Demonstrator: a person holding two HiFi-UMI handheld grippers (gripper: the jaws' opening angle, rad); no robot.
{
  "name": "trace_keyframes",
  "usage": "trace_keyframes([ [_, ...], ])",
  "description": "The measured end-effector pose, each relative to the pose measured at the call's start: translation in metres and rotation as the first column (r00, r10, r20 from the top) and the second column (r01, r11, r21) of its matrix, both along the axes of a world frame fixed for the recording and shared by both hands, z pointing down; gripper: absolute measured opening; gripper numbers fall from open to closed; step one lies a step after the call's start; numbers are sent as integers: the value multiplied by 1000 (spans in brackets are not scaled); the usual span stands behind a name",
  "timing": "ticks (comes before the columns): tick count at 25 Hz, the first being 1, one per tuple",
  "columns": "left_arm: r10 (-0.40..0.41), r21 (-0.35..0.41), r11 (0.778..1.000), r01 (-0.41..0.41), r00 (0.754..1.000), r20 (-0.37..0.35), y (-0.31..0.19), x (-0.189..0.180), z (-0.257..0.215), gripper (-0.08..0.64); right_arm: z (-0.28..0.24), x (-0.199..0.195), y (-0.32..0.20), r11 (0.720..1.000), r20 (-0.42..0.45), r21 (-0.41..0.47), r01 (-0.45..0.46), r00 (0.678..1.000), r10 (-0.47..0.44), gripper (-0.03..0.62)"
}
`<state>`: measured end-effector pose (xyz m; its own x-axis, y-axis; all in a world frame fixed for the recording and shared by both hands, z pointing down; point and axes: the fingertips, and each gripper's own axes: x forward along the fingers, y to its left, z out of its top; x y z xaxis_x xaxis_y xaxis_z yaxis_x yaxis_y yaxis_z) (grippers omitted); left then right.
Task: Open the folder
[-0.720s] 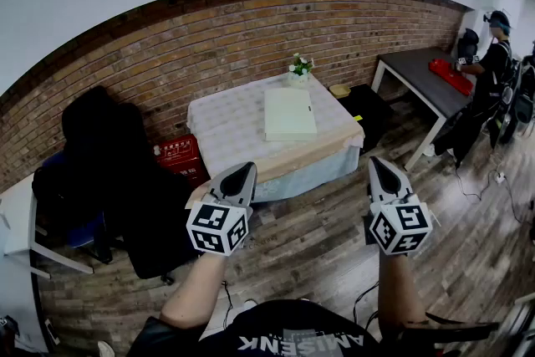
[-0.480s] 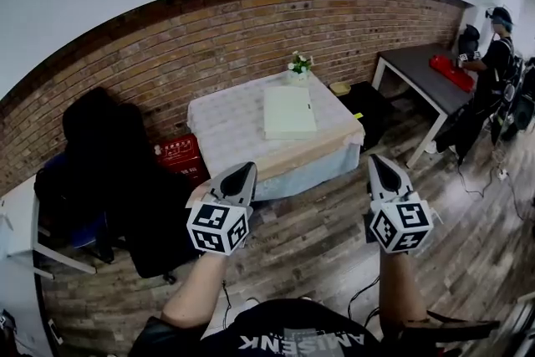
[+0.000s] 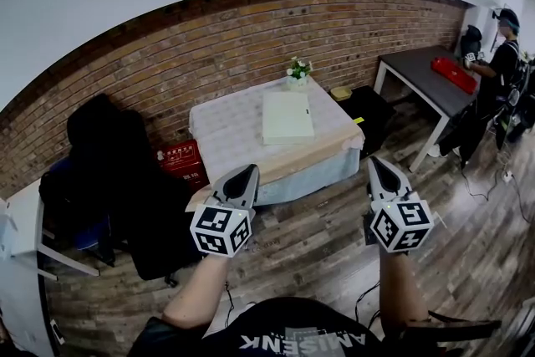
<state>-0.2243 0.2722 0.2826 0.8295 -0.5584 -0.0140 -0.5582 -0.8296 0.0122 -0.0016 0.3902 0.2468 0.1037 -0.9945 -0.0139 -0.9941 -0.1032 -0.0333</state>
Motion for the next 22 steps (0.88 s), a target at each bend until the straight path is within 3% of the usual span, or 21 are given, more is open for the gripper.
trace_keyframes([
  [10, -26, -21, 999, 25, 1000, -15, 11, 34, 8, 12, 14, 39, 4, 999, 14, 5, 35, 999, -36, 40],
  [13, -17, -31, 999, 18, 1000, 10, 9, 43, 17, 12, 26, 49, -3, 999, 42, -3, 36, 999, -35, 40],
  [22, 13, -22, 1000, -13, 1000, 23, -62, 71, 30, 12, 36, 70, -76, 999, 46, -22, 29, 999, -28, 40],
])
